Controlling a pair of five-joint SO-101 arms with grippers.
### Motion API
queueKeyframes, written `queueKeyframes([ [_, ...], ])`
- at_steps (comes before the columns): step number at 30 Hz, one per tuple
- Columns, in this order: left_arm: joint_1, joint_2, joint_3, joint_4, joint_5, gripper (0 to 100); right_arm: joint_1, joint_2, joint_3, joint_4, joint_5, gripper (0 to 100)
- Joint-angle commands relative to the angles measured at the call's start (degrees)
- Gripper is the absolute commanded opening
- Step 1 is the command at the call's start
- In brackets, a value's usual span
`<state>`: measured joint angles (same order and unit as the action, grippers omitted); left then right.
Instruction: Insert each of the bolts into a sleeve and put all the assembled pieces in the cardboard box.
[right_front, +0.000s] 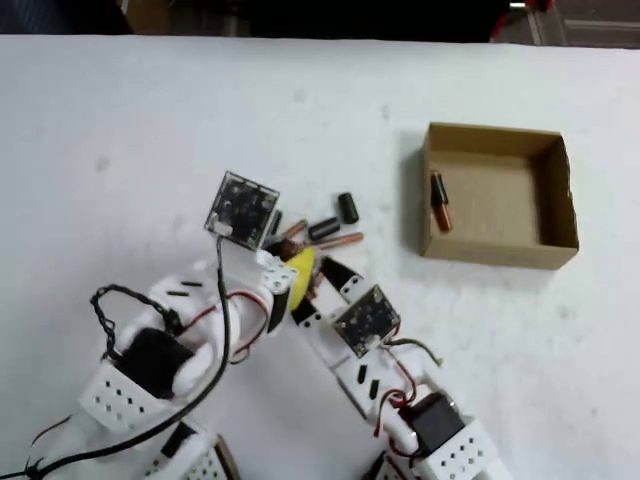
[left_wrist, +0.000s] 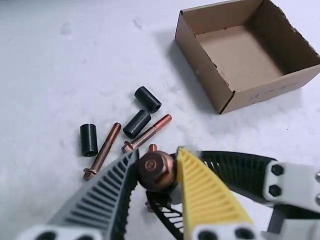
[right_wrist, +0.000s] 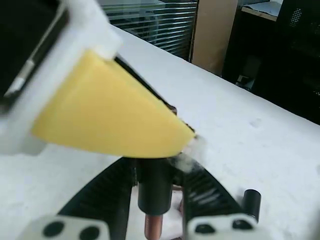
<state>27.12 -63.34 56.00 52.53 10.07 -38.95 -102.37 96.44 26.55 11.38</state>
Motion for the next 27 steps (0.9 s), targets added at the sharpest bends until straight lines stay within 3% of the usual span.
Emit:
queueKeyframes([
  [1,0.31,-1.19,-0.62,-2.37,0.44,3,-0.13,-0.57,0.44,-0.13,0.79,1.7],
  [4,0.22,-1.19,-0.62,-2.37,0.44,7,-0.13,-0.57,0.44,-0.13,0.79,1.7],
  [10,0.22,-1.19,-0.53,-2.2,0.44,22,-0.13,-0.48,0.44,-0.13,0.79,1.7],
  [27,-8.22,-1.27,-1.05,-5.45,0.44,23,-0.13,-0.31,0.44,-0.04,0.79,1.7],
])
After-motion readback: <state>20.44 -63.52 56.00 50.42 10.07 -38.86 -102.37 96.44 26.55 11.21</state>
